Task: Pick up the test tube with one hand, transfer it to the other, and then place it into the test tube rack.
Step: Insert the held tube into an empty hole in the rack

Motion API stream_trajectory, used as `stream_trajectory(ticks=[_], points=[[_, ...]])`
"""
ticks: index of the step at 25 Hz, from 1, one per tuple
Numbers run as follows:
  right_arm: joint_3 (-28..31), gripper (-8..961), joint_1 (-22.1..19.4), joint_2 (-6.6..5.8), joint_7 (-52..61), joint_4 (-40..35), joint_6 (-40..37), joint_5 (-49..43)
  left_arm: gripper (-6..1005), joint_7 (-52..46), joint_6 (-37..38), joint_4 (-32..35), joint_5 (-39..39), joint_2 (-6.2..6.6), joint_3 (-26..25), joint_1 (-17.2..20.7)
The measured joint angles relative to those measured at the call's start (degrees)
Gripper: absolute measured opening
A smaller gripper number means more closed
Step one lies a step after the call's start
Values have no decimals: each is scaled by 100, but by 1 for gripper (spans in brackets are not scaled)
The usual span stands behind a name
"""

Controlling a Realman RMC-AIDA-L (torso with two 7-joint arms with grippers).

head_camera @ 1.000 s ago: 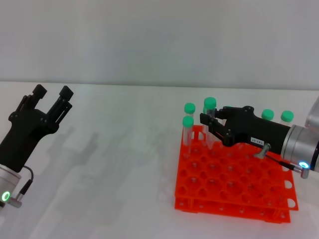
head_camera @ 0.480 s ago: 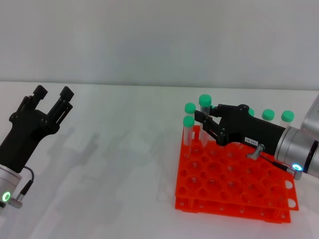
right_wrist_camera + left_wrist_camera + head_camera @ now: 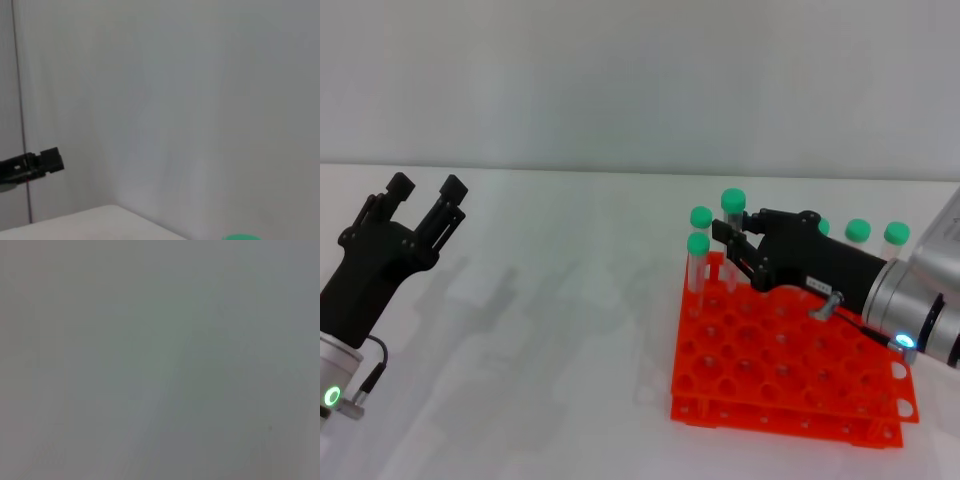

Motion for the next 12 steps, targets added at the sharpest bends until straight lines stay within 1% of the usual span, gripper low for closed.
stream_trajectory(ticks=[2,3,12], points=[[-114,251,0,0,-79,-1,38,146,791,0,-2,0,0,0,0,7],[-328,252,13,0,-198,-1,93,401,791,-1,-3,0,0,2,0,12],[-429,257,4,0,-224,-3,211,485,791,-1,-14,0,-1,9,0,16]])
